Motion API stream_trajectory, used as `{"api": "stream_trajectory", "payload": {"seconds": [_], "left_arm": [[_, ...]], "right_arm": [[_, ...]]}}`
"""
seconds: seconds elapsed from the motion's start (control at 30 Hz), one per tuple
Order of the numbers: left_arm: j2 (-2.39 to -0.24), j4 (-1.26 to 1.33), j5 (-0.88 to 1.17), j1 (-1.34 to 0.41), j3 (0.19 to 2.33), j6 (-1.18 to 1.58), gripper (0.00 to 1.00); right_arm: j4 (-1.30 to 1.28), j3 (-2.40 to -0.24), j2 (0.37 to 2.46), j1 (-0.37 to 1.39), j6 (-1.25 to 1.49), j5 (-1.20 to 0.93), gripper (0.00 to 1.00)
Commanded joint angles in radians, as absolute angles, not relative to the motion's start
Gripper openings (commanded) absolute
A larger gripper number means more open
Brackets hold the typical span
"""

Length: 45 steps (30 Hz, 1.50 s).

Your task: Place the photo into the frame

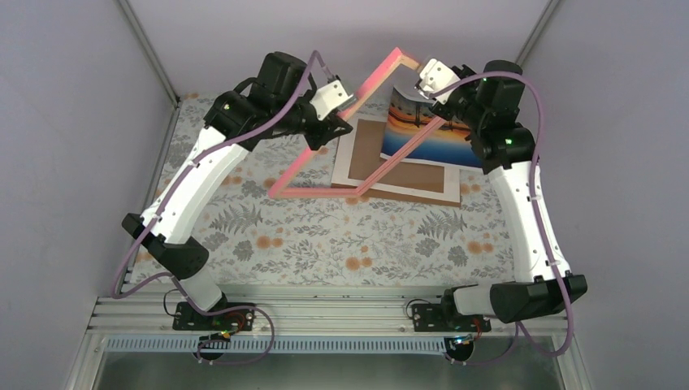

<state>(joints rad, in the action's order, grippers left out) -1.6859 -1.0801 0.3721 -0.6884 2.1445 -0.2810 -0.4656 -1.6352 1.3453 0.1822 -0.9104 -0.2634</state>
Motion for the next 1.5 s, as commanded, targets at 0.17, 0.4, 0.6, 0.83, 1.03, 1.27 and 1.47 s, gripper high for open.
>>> {"api": "stream_trajectory", "payload": {"seconds": [0.17, 0.4, 0.6, 0.83, 1.03, 1.27, 1.47], "left_arm": [[-1.639, -1.041, 0.602, -0.508, 2.125, -0.256, 0.02], [-1.552, -0.946, 1.007, -0.215, 1.970, -0.189, 0.02], [-1.515, -0.960, 1.285, 0.029, 1.737, -0.135, 0.02], [-1.555, -1.168, 1.262, 0.241, 1.598, -0.355, 0.02], [-1.630, -1.287, 1.179, 0.345, 1.562, -0.503, 0.02], [-1.744, -1.228, 0.941, 0.365, 1.595, -0.568, 0.03], [-1.876, -1.121, 0.842, 0.378, 1.624, -0.541, 0.04]], "right_arm": [[-0.421, -1.665, 1.329, 0.195, -0.789, -0.299, 0.74], [-0.436, -1.639, 1.272, 0.195, -0.686, -0.419, 1.00], [-0.435, -1.596, 1.243, 0.195, -0.593, -0.482, 1.00], [-0.424, -1.500, 1.226, 0.195, -0.562, -0.467, 1.00], [-0.415, -1.438, 1.208, 0.194, -0.532, -0.469, 1.00], [-0.393, -1.382, 1.215, 0.194, -0.499, -0.475, 1.00], [-0.393, -1.334, 1.212, 0.194, -0.477, -0.474, 1.00]]}}
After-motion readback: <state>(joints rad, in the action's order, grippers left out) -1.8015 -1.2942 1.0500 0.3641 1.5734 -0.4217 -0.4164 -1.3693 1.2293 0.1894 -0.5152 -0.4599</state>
